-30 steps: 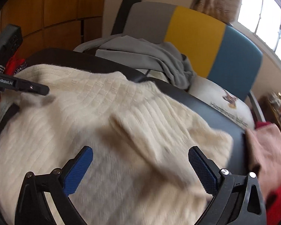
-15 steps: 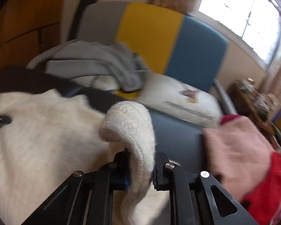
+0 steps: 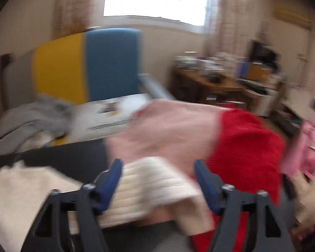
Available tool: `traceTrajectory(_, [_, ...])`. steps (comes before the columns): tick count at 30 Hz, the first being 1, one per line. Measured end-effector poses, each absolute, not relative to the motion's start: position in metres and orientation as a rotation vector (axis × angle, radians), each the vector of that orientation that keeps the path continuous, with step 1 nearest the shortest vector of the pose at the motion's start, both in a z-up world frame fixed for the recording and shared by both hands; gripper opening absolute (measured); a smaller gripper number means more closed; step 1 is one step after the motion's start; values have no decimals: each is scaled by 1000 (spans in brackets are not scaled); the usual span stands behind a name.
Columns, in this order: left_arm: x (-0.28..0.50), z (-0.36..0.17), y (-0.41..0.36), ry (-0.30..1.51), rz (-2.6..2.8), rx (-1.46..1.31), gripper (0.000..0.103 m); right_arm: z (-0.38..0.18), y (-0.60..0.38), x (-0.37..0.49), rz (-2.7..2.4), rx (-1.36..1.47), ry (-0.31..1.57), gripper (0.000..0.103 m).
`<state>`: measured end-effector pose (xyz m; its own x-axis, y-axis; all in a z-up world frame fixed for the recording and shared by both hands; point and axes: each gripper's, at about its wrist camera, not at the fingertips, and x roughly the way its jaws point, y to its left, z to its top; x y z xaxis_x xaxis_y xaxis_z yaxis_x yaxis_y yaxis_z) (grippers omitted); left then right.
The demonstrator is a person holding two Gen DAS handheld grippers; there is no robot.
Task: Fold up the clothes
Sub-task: 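Smooth the cream sweater flat on the seat with both open grippers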
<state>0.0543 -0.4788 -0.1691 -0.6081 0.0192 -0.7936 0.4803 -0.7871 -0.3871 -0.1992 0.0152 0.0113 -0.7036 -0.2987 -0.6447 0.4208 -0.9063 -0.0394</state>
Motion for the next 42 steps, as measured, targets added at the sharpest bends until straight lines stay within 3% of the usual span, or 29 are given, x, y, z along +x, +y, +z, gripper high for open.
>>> traceTrajectory(7, [41,-173,-483,779,-2449,1221,20,-59,-187,-143,-1911,945,399,87])
traceTrajectory(10, [32,-180,-488,752,-2449,1235,20,-101,-249,-133,-1817,972,492,85])
traceTrajectory(13, [11,-181,-487,609,-2463,1218,20,-136,-274,-139,-1941,997,613,85])
traceTrajectory(15, [-2,-181,-487,515,-2469,1206,20,-148,-272,-157,-1990,1022,511,99])
traceTrajectory(21, [-40,-181,-486,281,-2469,1170,21,-151,-265,-207,-2194,1090,355,103])
traceTrajectory(27, [-24,-176,-505,522,-2495,1132,20,-150,-271,-216,-2168,1076,344,103])
traceTrajectory(35, [44,-147,-454,448,-2574,1095,22,-113,-232,-160,-2066,972,277,103])
traceTrajectory(42, [105,-160,-399,489,-2586,1162,22,-130,-173,-68,-1916,1085,311,103])
